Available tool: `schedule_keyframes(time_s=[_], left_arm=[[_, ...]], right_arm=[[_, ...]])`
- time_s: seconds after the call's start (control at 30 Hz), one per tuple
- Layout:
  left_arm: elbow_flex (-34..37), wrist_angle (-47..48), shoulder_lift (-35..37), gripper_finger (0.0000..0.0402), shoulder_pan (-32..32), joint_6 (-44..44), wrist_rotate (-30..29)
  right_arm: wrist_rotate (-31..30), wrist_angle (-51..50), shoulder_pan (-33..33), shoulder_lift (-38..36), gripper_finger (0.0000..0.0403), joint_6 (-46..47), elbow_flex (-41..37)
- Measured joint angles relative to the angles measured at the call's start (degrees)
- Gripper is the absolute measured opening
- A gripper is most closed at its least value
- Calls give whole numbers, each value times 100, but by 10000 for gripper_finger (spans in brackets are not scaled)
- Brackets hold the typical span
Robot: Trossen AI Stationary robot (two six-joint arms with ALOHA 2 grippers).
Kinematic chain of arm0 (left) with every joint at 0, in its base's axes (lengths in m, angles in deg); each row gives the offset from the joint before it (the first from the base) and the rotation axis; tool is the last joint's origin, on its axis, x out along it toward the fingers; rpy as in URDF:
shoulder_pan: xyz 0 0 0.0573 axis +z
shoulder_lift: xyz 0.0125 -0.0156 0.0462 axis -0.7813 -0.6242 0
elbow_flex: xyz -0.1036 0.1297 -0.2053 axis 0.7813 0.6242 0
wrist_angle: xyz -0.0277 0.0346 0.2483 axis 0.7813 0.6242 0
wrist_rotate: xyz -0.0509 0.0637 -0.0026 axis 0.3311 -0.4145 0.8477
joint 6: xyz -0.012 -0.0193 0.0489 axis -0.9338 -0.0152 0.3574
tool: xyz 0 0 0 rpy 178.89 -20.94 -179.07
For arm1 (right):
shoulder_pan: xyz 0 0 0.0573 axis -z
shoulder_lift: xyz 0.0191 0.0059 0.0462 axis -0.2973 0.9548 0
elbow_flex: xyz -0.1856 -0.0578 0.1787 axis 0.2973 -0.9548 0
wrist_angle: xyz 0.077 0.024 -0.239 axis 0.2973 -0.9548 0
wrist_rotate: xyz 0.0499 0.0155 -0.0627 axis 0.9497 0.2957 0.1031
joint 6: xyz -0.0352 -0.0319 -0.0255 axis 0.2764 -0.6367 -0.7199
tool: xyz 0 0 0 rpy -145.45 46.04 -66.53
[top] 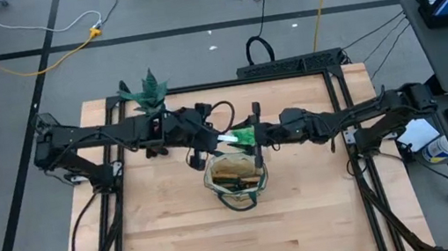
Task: Pick & Place Garden tools in Gardening bag
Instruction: Put the green spray bottle into the gardening bag
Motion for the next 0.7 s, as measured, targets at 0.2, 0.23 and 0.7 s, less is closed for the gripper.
schedule_keyframes(time_s=[0.2, 0.23, 0.7], left_arm=[[2, -26, 11, 64, 0, 128, 4], [2, -62, 9, 62, 0, 153, 6], [2, -19, 13, 71, 105, 84, -37]], right_arm=[[-12, -14, 1, 0, 195, -117, 2], [-12, 4, 1, 0, 193, -140, 2], [-45, 246, 3, 0, 41, -201, 2]])
